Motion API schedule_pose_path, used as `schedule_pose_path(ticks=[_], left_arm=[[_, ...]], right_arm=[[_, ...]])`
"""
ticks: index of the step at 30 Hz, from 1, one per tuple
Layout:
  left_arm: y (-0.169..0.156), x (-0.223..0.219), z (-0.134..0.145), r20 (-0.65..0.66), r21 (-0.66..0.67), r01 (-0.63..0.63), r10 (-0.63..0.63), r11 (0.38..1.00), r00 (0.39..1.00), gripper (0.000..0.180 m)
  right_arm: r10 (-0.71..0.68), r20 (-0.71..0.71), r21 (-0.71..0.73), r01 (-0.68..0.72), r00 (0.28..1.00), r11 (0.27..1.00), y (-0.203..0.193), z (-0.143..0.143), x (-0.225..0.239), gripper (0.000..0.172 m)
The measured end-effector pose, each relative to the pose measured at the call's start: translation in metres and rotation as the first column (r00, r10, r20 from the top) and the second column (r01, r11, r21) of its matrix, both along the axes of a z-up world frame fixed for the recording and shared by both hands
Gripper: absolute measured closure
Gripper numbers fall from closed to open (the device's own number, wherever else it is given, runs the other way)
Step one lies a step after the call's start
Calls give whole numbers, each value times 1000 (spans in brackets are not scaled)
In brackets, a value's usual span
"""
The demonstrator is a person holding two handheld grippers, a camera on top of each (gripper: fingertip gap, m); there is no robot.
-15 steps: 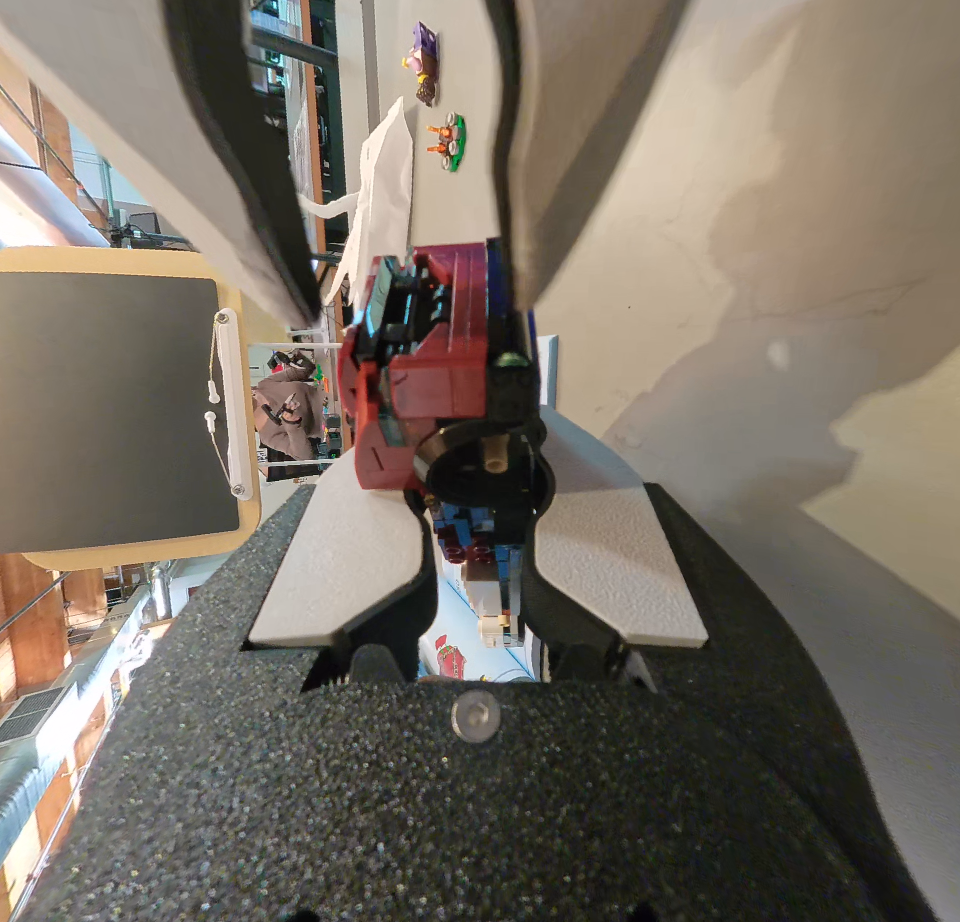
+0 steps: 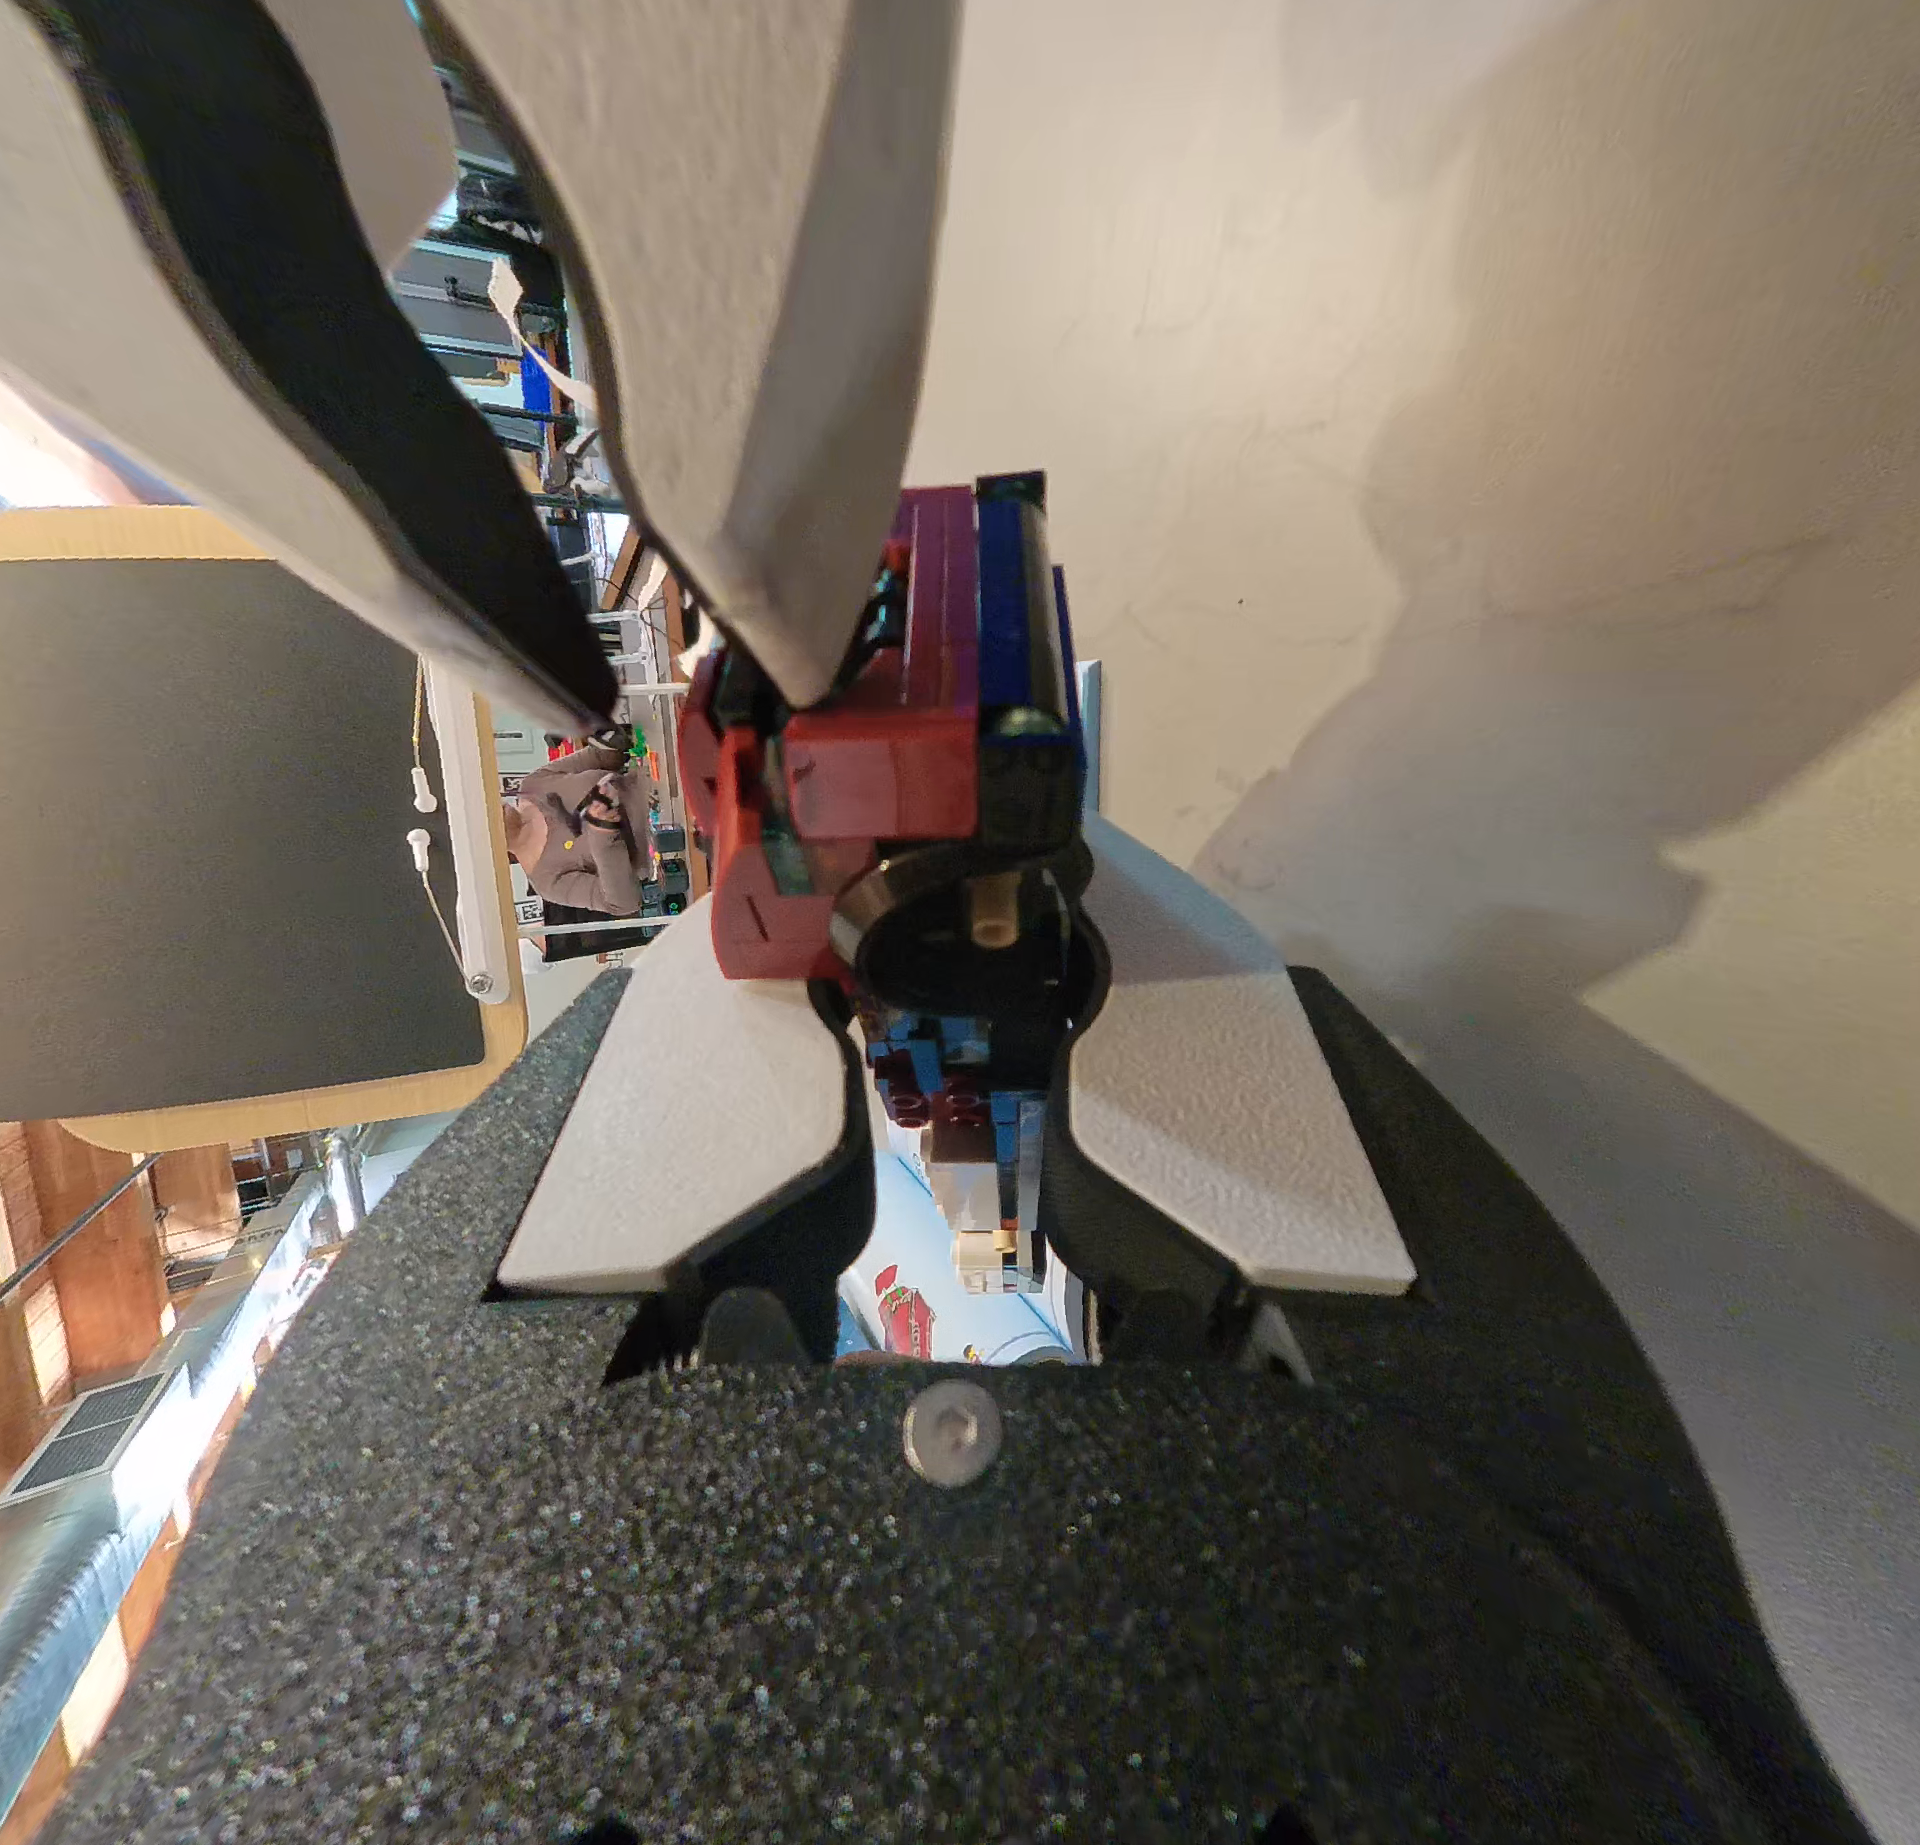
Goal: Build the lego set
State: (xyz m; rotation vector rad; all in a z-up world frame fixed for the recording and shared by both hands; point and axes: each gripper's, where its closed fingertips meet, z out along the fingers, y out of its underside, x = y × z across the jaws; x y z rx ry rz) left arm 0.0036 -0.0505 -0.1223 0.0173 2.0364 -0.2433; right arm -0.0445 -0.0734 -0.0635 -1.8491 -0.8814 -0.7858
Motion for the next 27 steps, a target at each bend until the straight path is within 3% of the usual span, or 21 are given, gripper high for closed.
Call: schedule_pose_path(ticks=[27], left_arm=[[4,-1,-2,-2,69,-11,12,998,1000,146]], right_arm=[[45,-6,-94,-46,999,995,0,-9,-1,166]])
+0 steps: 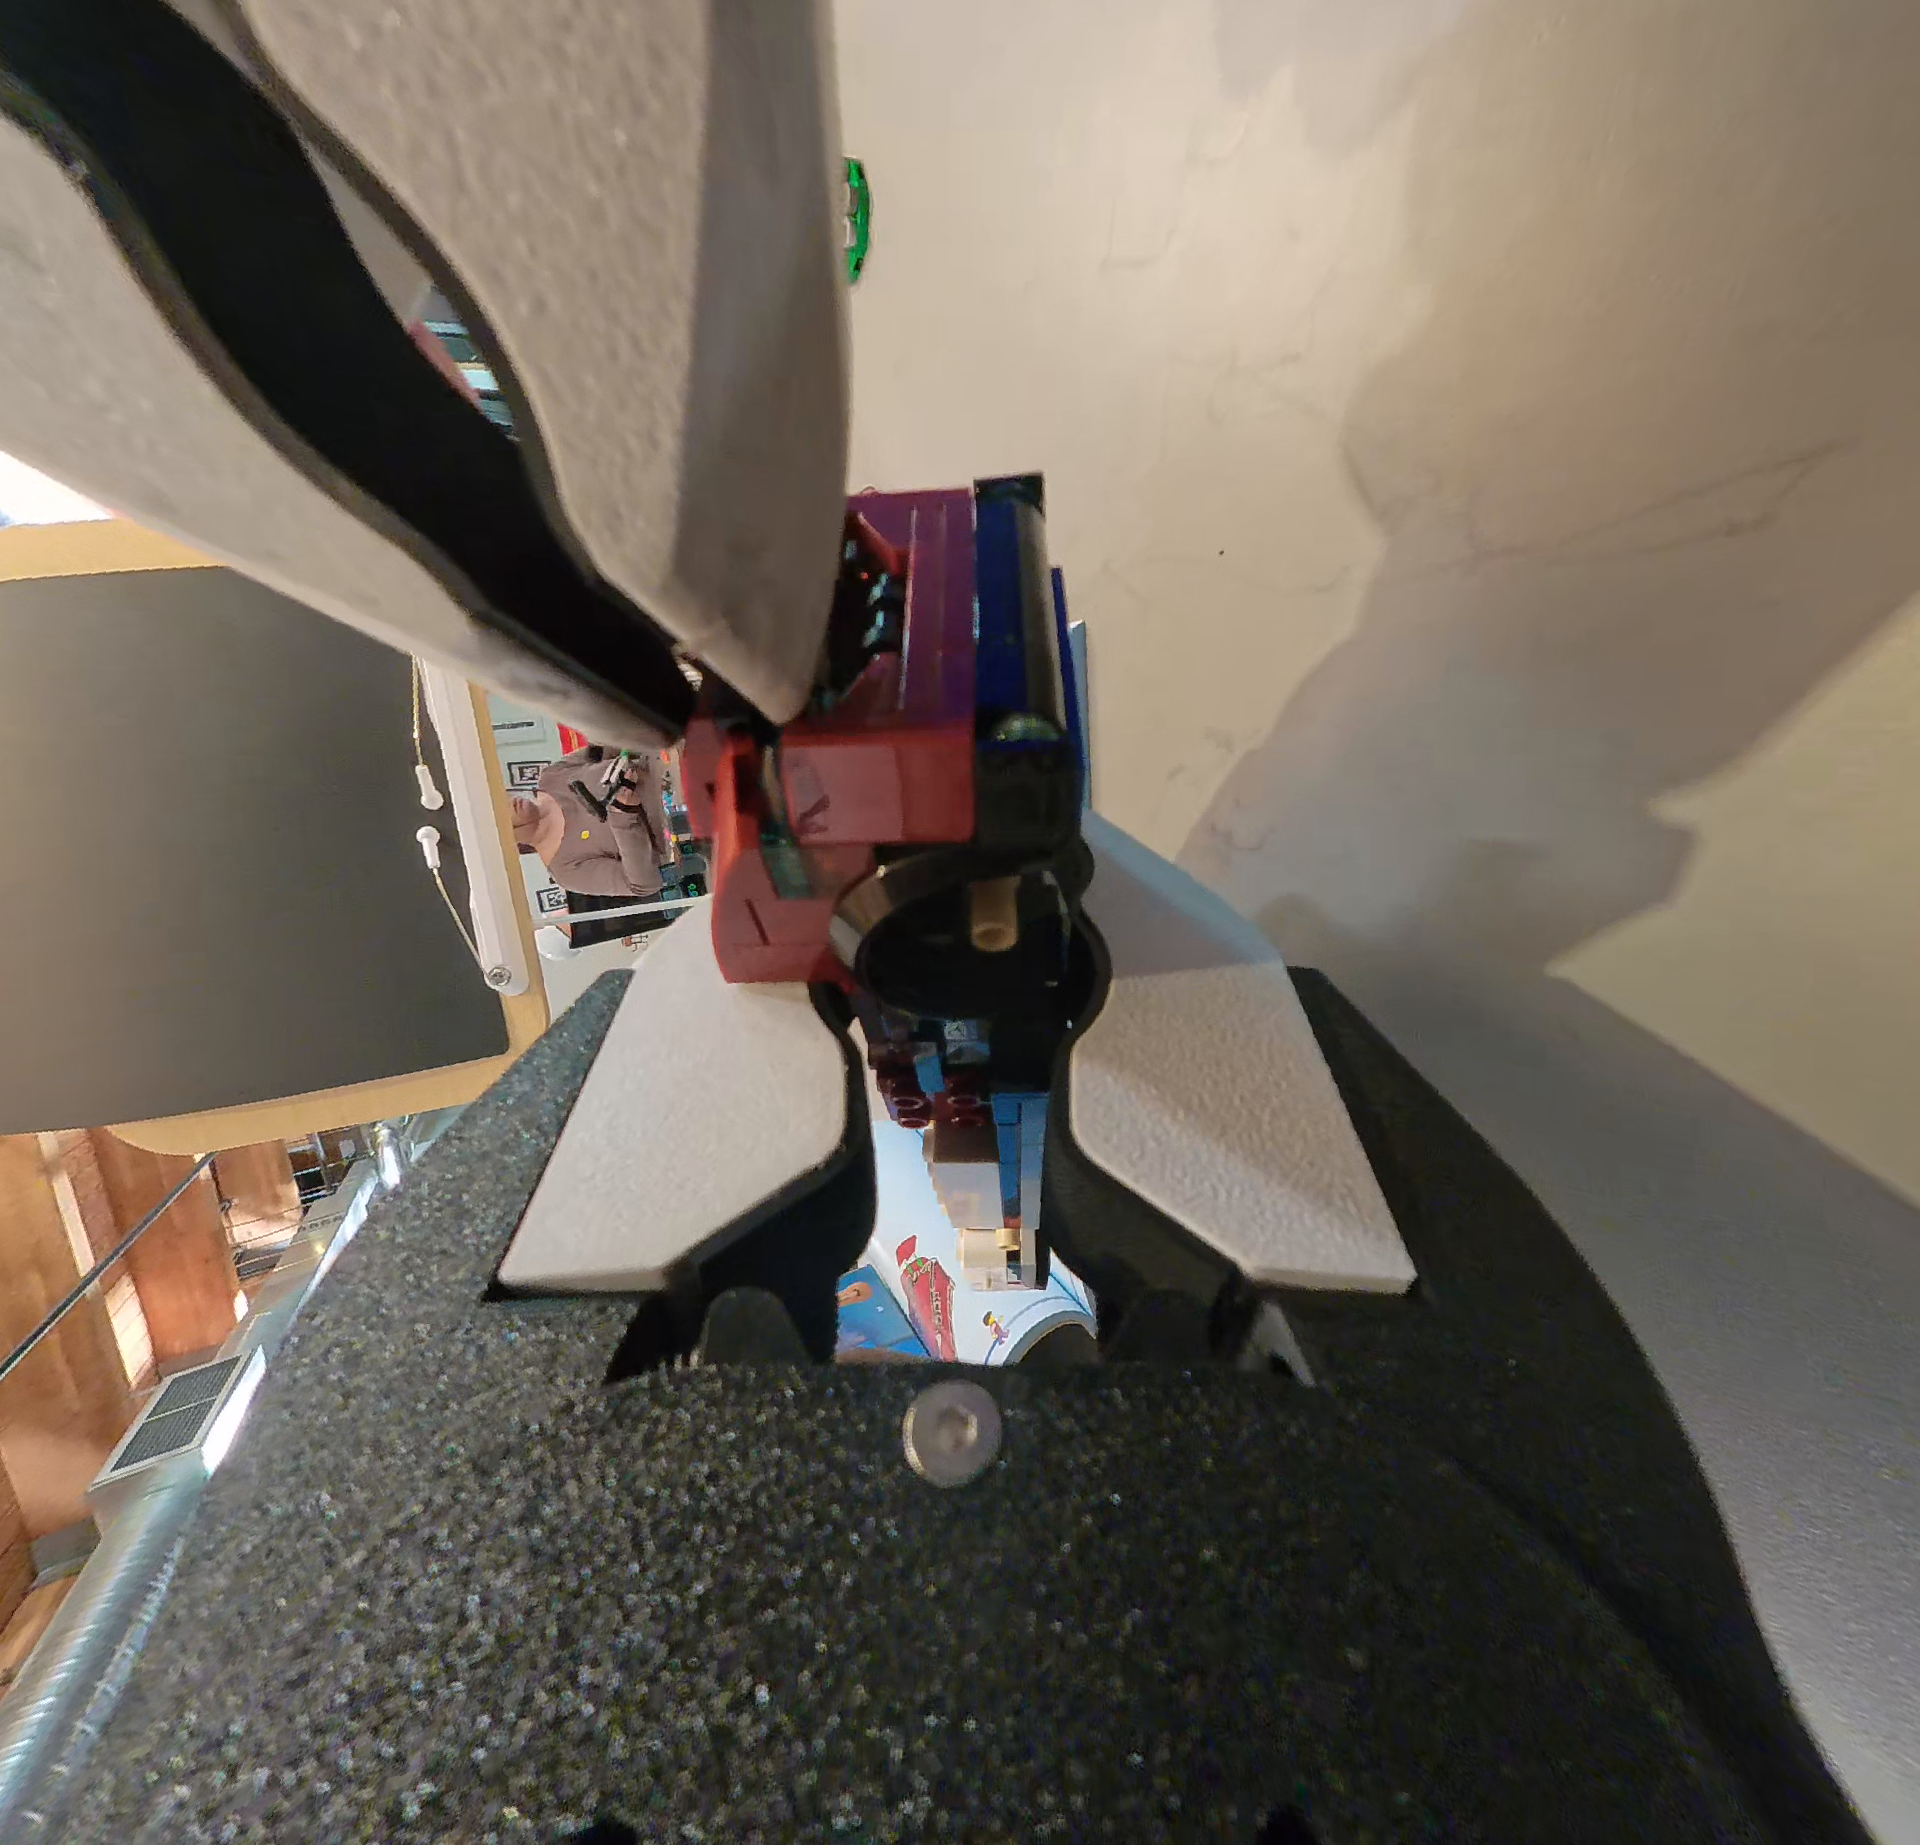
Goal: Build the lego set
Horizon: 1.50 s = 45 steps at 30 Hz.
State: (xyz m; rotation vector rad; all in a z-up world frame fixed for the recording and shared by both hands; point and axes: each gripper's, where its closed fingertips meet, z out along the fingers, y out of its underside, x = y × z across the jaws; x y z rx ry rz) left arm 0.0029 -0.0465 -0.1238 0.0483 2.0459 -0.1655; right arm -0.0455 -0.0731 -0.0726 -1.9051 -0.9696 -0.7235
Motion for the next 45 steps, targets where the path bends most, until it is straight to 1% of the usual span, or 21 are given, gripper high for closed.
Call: schedule_pose_path(ticks=[11,17,35,45], left_arm=[[0,0,2,3,-10,-8,8,1000,1000,146],[3,1,-2,13,0,-19,19,1000,1000,146],[2,-1,-3,12,1,-24,24,1000,1000,146],[1,2,-3,17,3,-32,32,999,999,146]], right_arm=[[1,4,25,-1,1000,1000,1,2,0,166],[-5,13,43,4,1000,999,2,-1,3,166],[7,-18,83,-5,1000,997,0,-3,4,166],[-2,3,94,2,1000,996,3,-5,5,166]])
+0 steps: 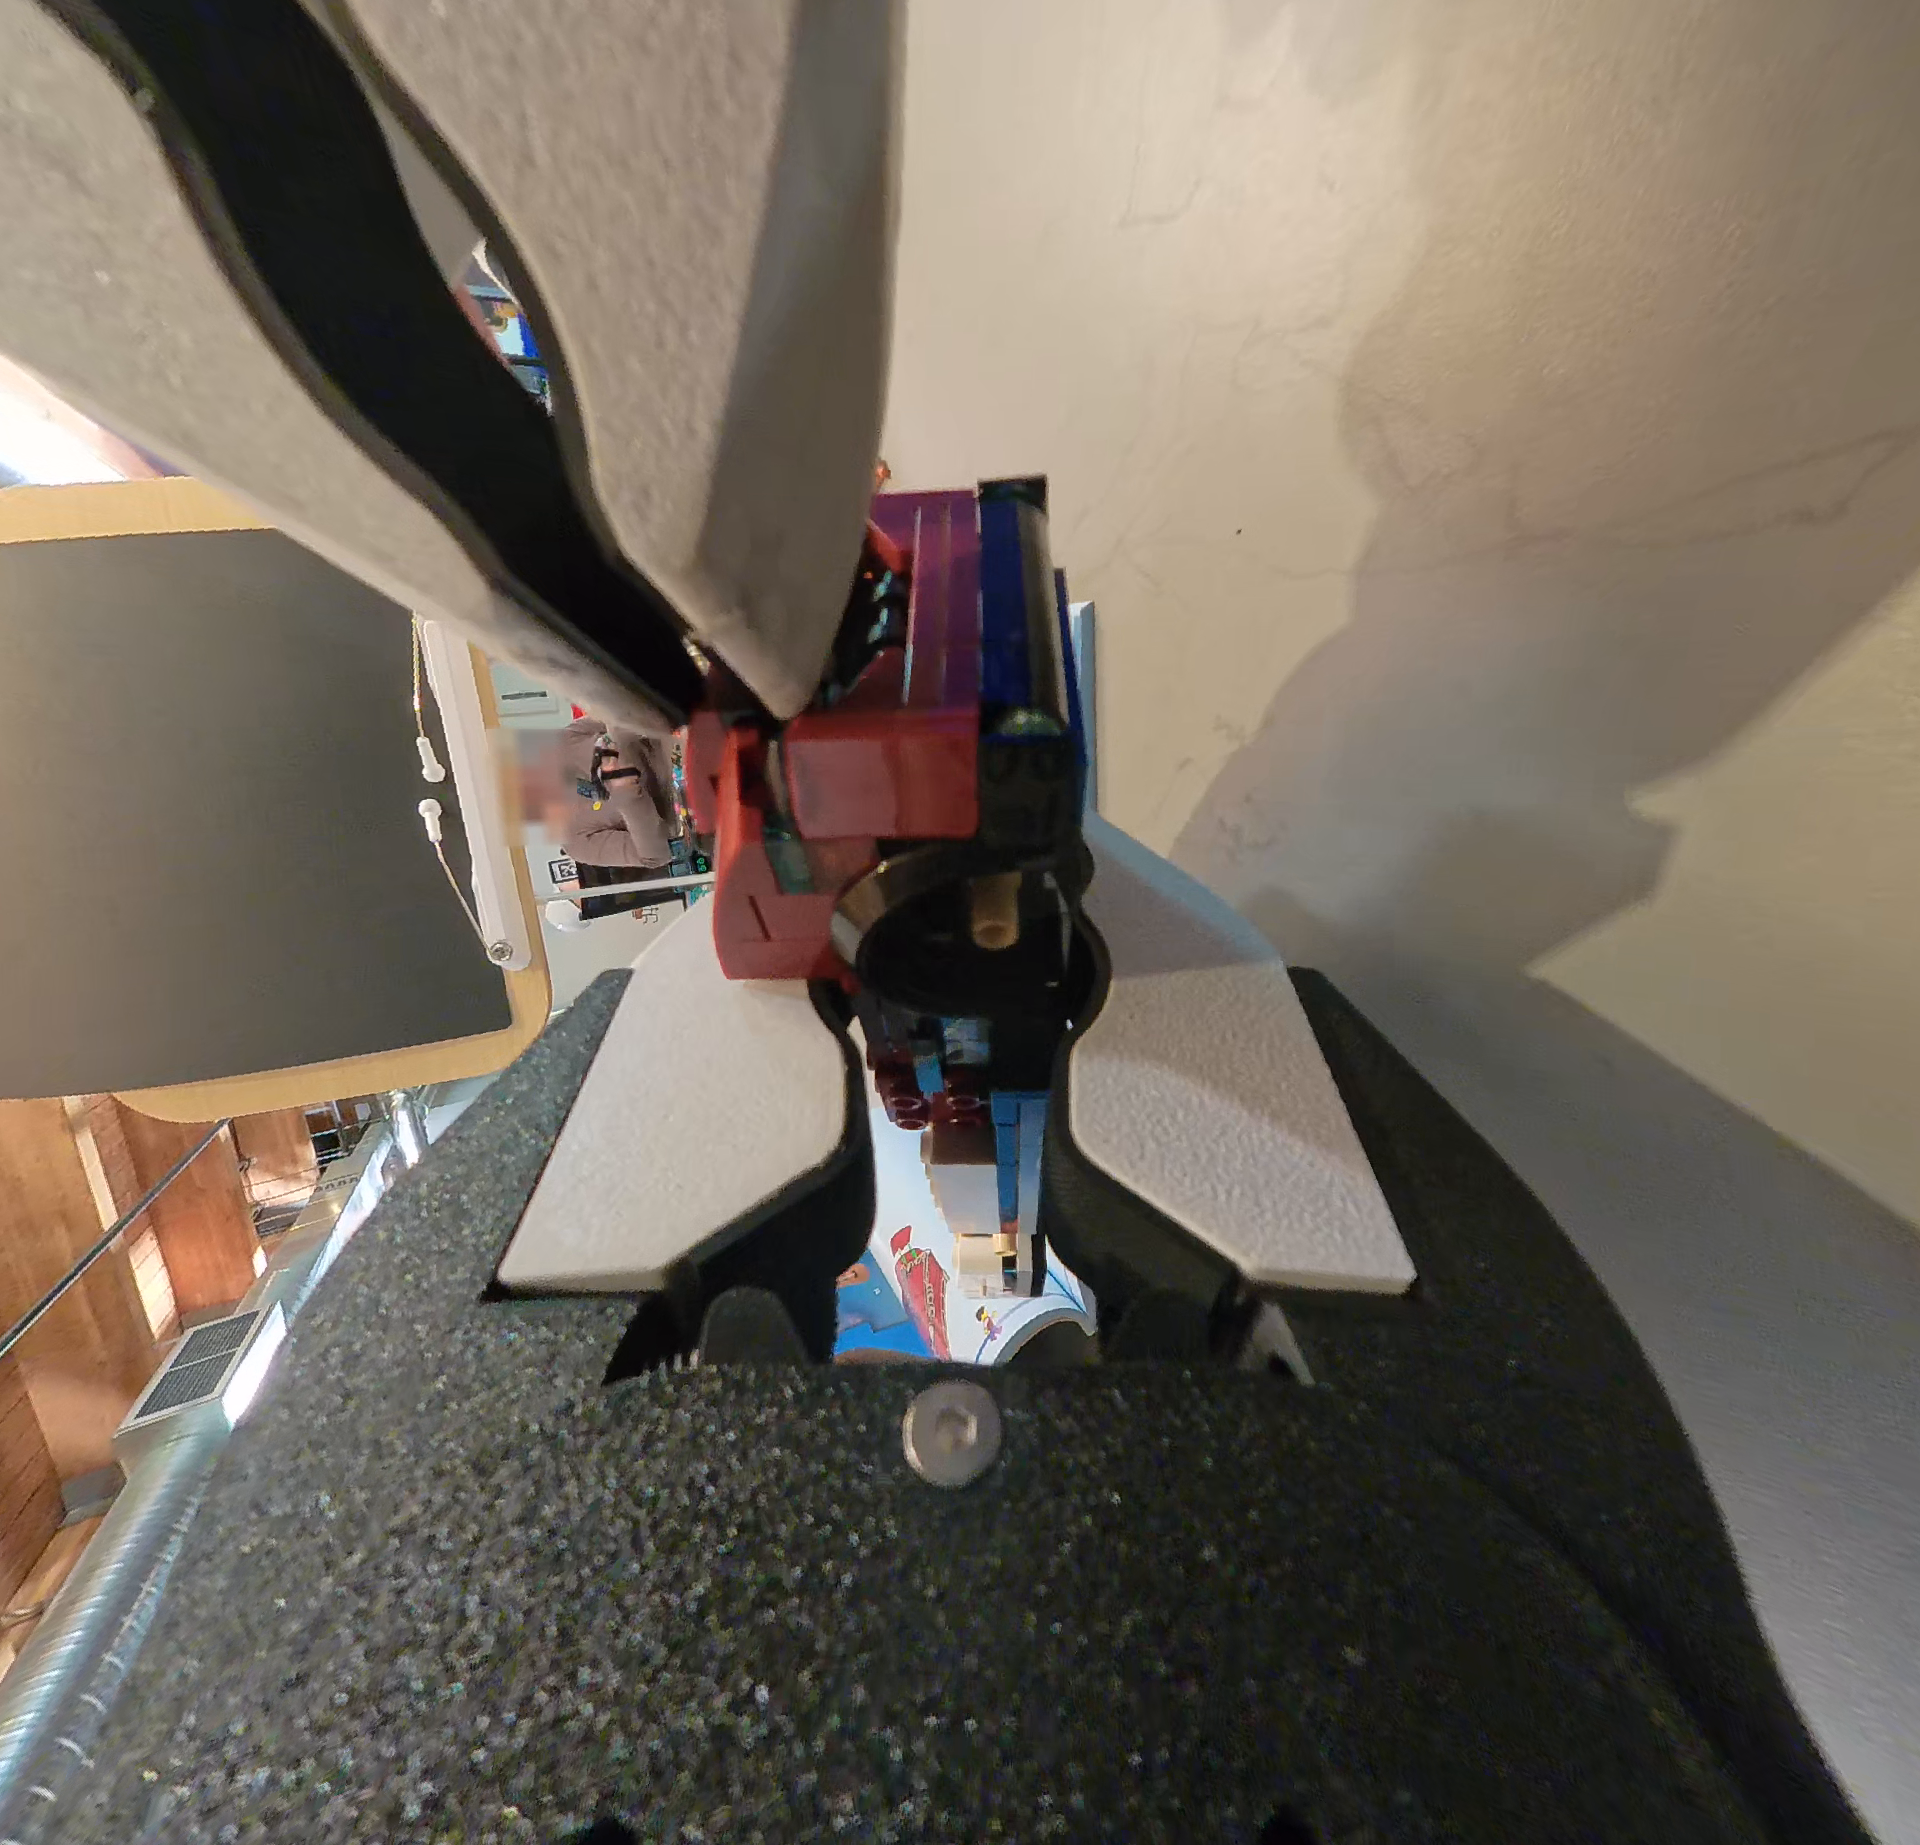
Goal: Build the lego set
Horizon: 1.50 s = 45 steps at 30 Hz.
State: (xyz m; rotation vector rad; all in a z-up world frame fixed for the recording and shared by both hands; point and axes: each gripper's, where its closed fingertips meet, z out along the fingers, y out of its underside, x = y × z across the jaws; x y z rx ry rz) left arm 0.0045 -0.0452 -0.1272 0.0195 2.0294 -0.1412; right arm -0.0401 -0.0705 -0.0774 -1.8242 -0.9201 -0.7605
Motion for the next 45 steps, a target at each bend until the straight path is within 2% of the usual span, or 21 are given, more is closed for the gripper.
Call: schedule_pose_path(ticks=[16,23,28,45], left_arm=[[2,-1,-2,6,-3,-4,5,1000,1000,146],[3,-2,1,9,-33,-4,5,999,1000,145],[6,-2,1,11,-44,-1,2,999,1000,145],[1,-1,1,29,-36,18,-17,999,999,146]], right_arm=[[-10,17,26,10,1000,1000,1,0,0,166],[-31,16,6,31,999,999,-3,0,5,152],[-51,-14,31,51,999,998,-6,7,11,154],[-56,-30,-15,56,998,998,-7,-2,10,166]])
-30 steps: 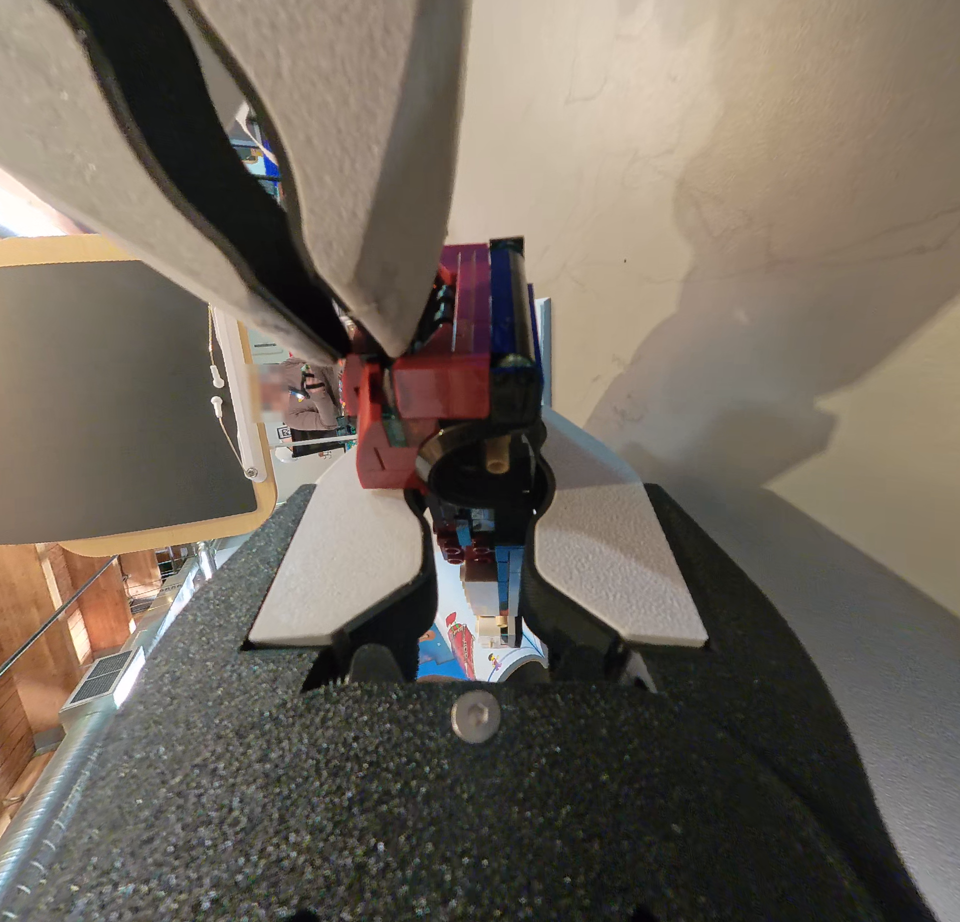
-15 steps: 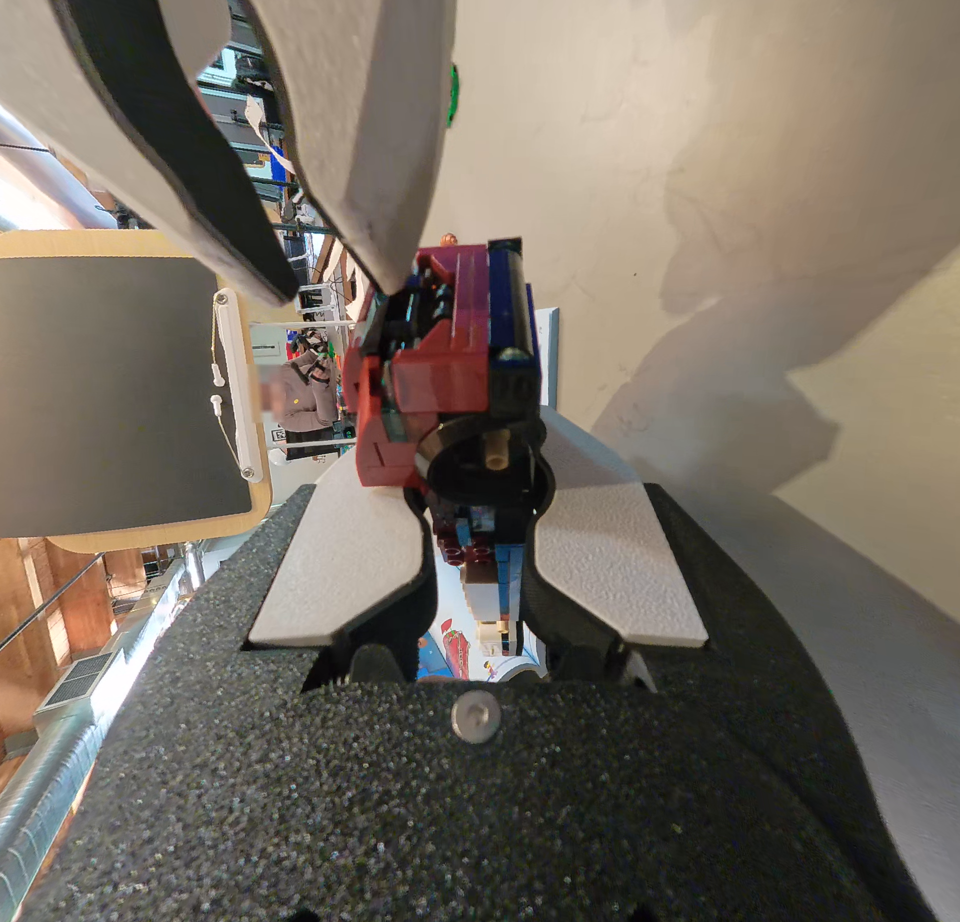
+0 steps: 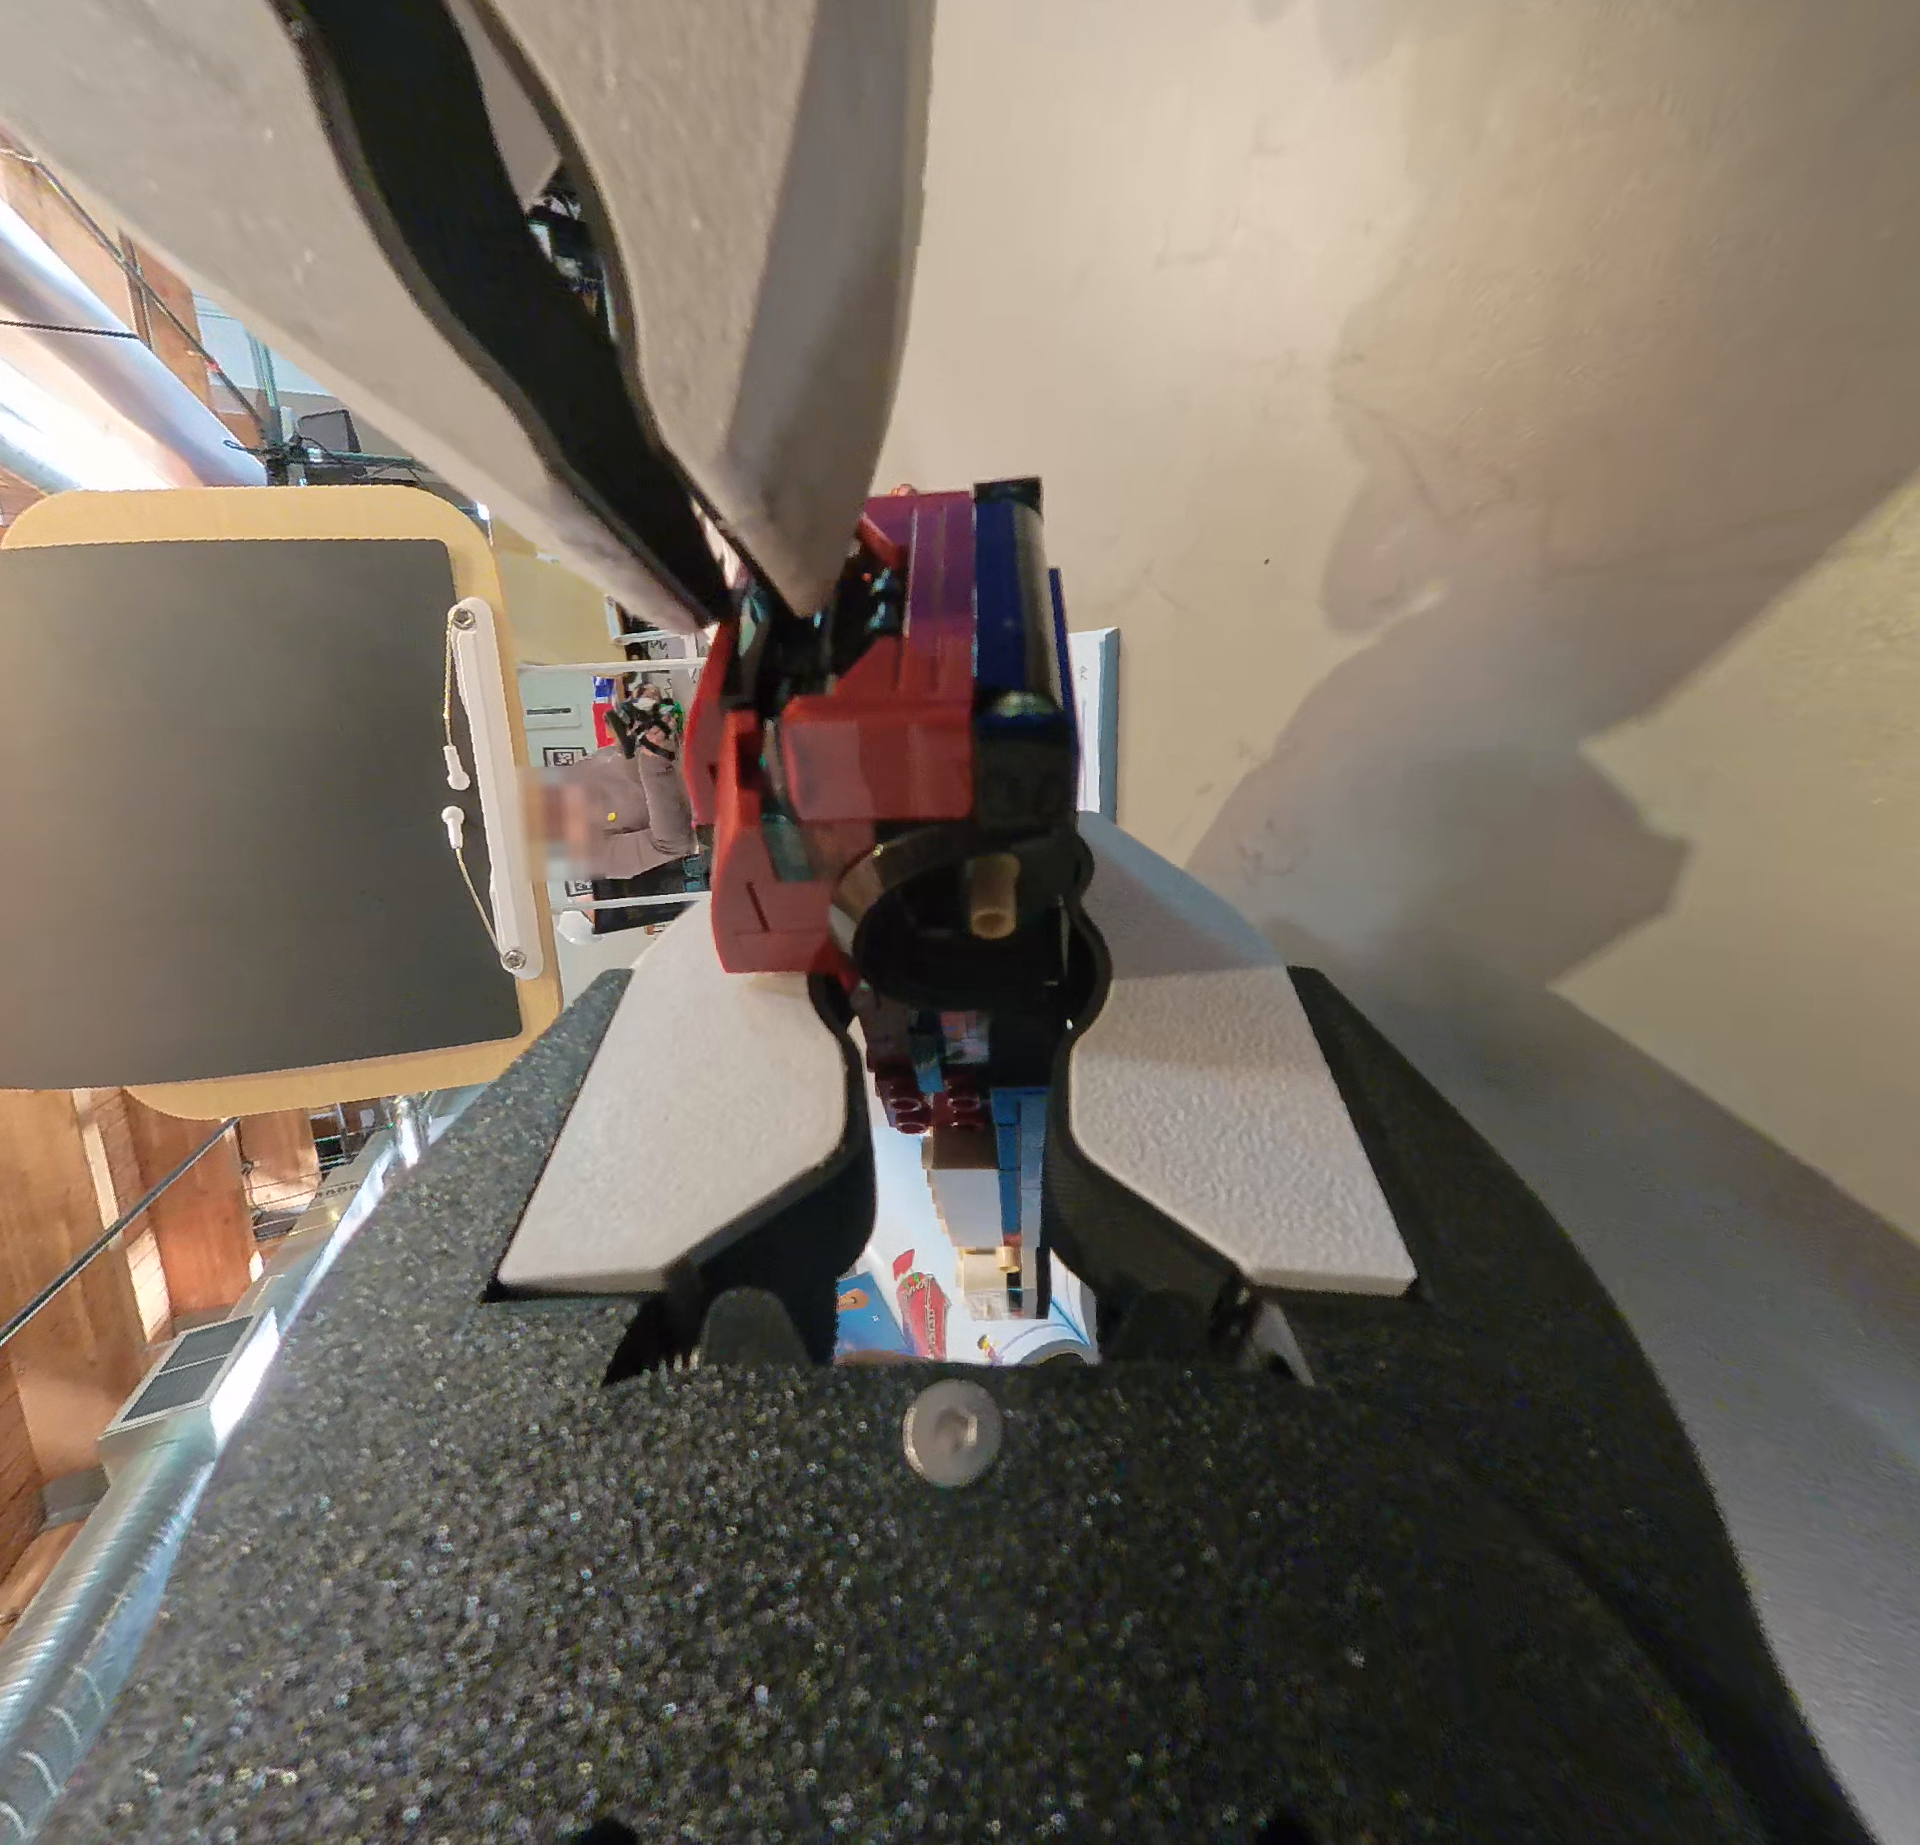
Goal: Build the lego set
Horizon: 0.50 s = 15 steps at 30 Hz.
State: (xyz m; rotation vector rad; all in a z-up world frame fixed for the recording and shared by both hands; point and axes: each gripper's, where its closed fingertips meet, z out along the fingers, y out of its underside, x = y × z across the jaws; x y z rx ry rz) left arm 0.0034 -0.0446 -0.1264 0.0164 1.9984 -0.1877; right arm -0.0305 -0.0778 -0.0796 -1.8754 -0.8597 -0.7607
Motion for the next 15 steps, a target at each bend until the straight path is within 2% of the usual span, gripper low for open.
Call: schedule_pose_path(ticks=[4,5,7,15], left_arm=[[-2,-1,-2,1,9,5,-5,1000,1000,145],[-5,-2,-1,-4,-3,11,-11,1000,1000,146],[-4,-2,-2,-1,12,9,-9,1000,1000,145],[-3,-1,-5,-7,34,10,-10,999,1000,145]], right_arm=[[14,6,-12,-14,1000,1000,-1,0,-2,163],[18,-11,-6,-18,1000,1000,-1,1,-4,152],[24,-19,4,-24,1000,1000,1,3,-6,147],[62,-12,-26,-62,998,998,2,-4,-13,145]])
